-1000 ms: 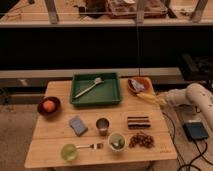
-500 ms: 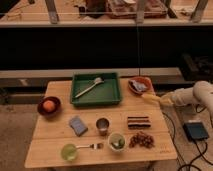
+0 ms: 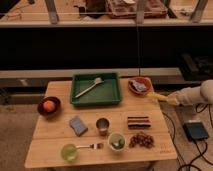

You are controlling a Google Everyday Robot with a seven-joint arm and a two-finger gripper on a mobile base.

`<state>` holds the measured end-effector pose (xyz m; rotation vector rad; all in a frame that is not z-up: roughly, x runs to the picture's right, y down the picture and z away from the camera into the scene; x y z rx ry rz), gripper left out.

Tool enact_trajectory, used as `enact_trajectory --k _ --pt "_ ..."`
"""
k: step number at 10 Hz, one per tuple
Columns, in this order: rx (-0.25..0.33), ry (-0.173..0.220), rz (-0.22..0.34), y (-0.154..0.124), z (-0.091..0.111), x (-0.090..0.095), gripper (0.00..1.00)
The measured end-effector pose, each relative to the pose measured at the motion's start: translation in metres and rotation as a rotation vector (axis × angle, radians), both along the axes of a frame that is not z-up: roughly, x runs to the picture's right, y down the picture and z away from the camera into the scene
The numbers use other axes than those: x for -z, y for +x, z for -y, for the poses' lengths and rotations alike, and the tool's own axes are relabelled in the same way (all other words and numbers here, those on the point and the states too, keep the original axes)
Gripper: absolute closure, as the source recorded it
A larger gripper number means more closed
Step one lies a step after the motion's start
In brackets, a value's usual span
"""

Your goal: Place banana in red bowl

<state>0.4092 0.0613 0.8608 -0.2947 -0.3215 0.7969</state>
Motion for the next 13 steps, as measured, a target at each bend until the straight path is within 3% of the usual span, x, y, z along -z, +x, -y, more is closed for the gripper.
enact_trajectory --k 4,10,13 --pt "-0.046 0.079 -0.009 -0.005 0.032 -0.017 1.00" --pt "-0.009 0.126 0.048 -0.053 0.101 -0.086 1.00" --pt "0.029 0.102 0.104 -0.095 0.113 -0.117 0.74"
